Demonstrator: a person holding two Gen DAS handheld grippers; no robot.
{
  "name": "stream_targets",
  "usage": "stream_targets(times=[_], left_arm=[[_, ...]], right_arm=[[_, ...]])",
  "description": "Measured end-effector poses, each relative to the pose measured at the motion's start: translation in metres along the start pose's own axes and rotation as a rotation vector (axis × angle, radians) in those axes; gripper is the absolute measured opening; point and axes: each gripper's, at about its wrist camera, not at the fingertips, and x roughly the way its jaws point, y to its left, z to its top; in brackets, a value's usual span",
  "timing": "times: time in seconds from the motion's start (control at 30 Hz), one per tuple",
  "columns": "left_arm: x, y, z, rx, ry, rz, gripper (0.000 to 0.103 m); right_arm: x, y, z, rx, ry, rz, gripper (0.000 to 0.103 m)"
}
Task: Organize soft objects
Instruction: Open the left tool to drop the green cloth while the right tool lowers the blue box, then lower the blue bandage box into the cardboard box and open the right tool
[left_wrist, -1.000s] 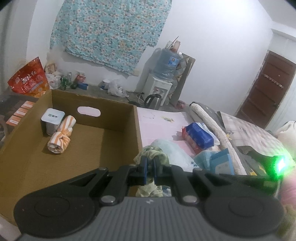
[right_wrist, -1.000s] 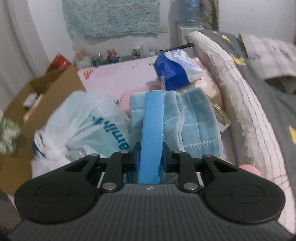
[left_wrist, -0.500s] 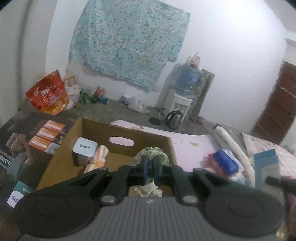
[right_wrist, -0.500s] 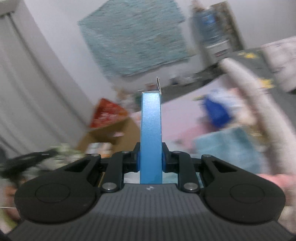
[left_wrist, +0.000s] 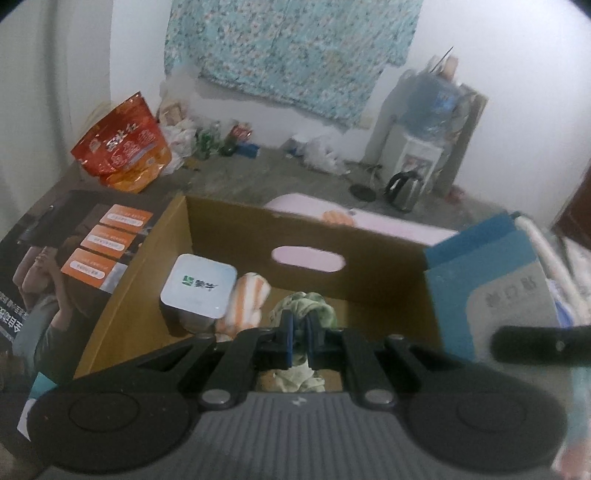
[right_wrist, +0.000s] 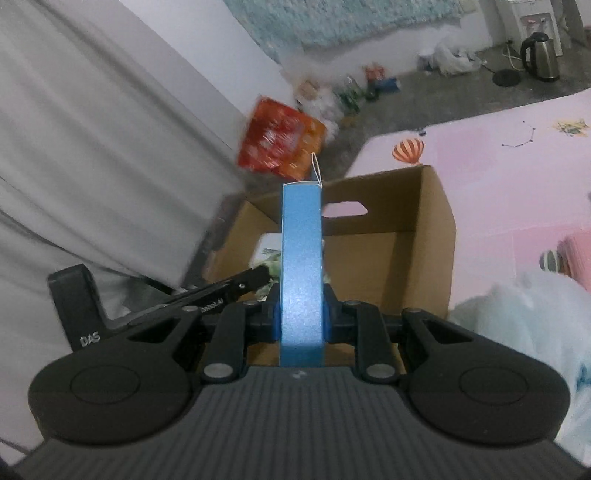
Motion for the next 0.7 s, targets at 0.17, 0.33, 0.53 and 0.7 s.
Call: stream_targets(times=[0.17,0.33,0.53,0.7], left_arm=[[0.027,0.011,0.001,-0.009,0.024,0.063,0.008],[0.038,0.028,0.0,-0.074,0.035,0.082,0.008],[0.043,0.046,-0.003,-0.135,0.049,0.094,0.009],[0.045,0.047,-0.003,-0.133,0.053,0.091,0.009]], right_arm=[[0.059,0.032,0.012,-0.047,0.085,-0.115,0.019],[0.103,0.04,0.012,-0.016,0.129,-0.145,0.019],[0.138,0.033,0.01,0.028,0.158,-0.148,0.024],[0.146,0.024,0.009,0.009,0.164,-0.188,0.041]])
